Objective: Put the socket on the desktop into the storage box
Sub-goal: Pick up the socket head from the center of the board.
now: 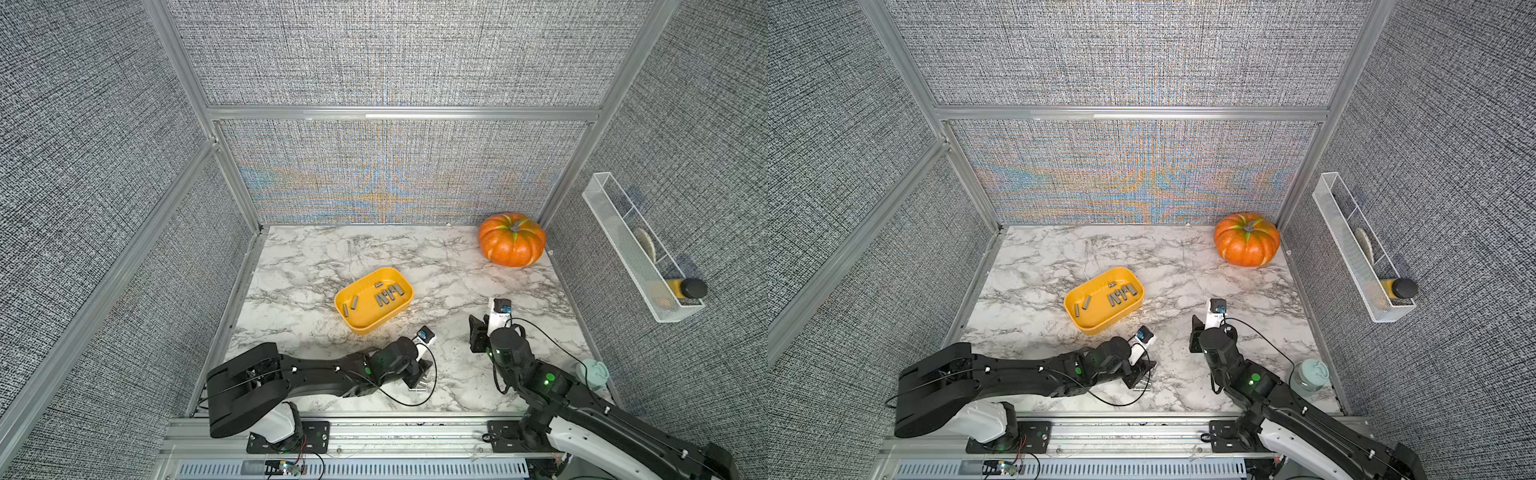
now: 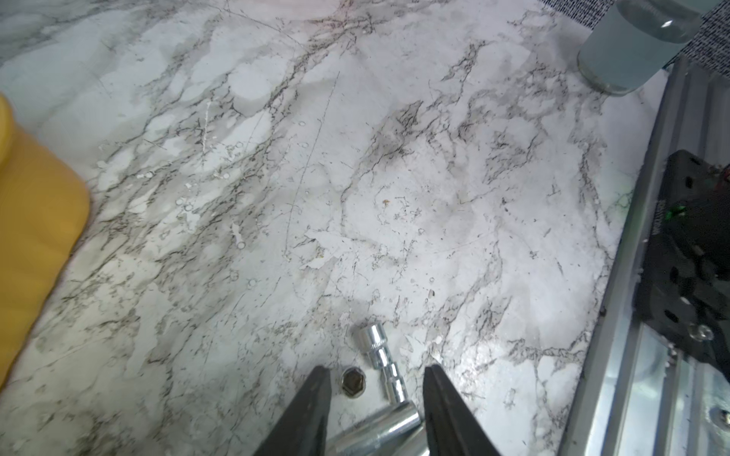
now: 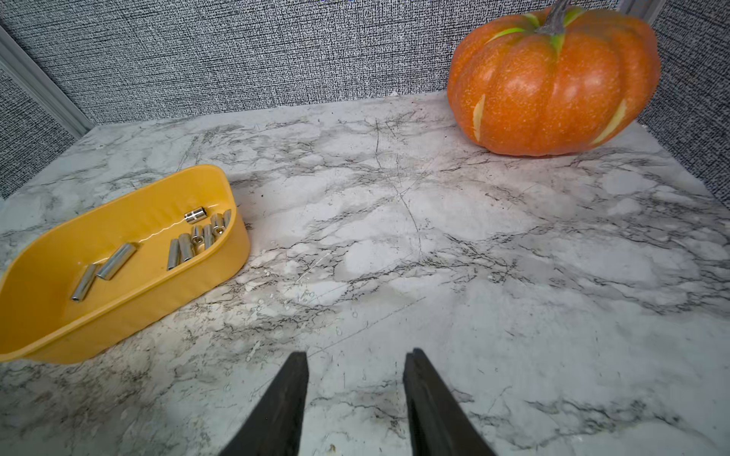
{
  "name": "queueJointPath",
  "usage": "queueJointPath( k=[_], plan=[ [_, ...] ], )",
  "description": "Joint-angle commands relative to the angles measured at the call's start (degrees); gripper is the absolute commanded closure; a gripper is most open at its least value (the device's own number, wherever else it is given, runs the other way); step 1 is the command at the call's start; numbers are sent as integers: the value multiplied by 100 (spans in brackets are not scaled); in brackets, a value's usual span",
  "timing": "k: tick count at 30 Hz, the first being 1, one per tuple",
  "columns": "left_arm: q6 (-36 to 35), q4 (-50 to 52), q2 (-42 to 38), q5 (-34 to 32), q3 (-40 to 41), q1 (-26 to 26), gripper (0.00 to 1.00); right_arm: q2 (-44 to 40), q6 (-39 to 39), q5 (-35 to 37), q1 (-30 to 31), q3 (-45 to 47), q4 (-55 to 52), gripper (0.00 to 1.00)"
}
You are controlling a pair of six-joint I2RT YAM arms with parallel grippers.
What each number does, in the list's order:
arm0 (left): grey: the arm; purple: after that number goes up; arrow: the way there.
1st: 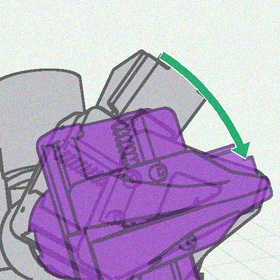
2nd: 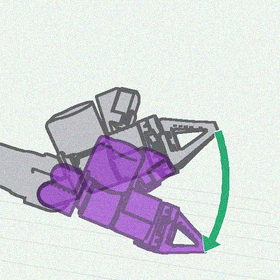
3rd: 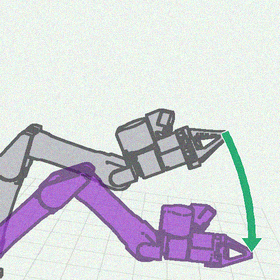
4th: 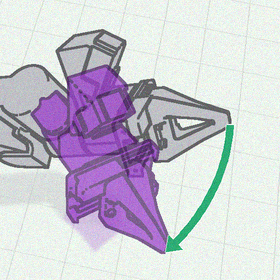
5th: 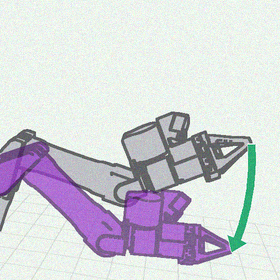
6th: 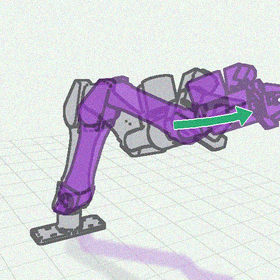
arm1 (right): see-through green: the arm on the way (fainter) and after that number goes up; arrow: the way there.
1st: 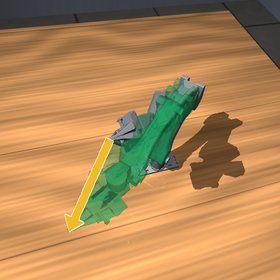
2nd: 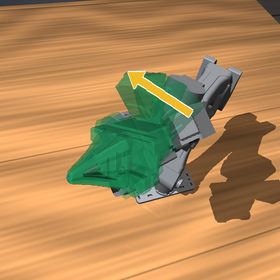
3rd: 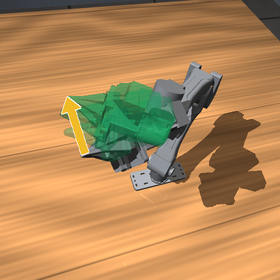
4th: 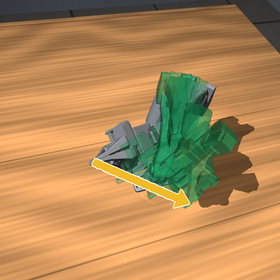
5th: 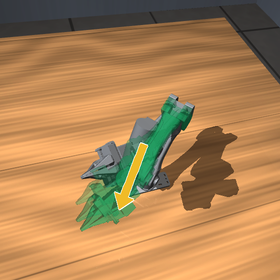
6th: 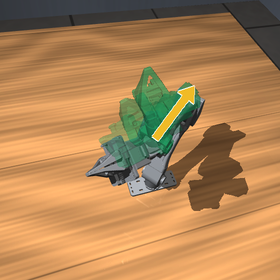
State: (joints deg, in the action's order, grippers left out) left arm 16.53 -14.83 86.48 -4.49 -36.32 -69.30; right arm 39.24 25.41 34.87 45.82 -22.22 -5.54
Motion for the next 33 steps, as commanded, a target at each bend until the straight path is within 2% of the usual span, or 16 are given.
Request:
queueJointPath(
  k=[1, 16, 25, 33],
  plan=[
    [-45, 182, 136, 44, -97, -18, 59, 54, 65, 120, 6, -32, 88, 55],
    [-131, 654, 557, -115, -421, -45, 62, 356, 61, 81, 7, -89, 106, 55],
    [-109, 779, 765, -254, -525, -52, 70, 399, 55, -23, 6, -84, 129, 55],
    [-86, 819, 851, -323, -578, -51, 70, 523, 34, -100, 6, -112, 150, 55]
  ],
)
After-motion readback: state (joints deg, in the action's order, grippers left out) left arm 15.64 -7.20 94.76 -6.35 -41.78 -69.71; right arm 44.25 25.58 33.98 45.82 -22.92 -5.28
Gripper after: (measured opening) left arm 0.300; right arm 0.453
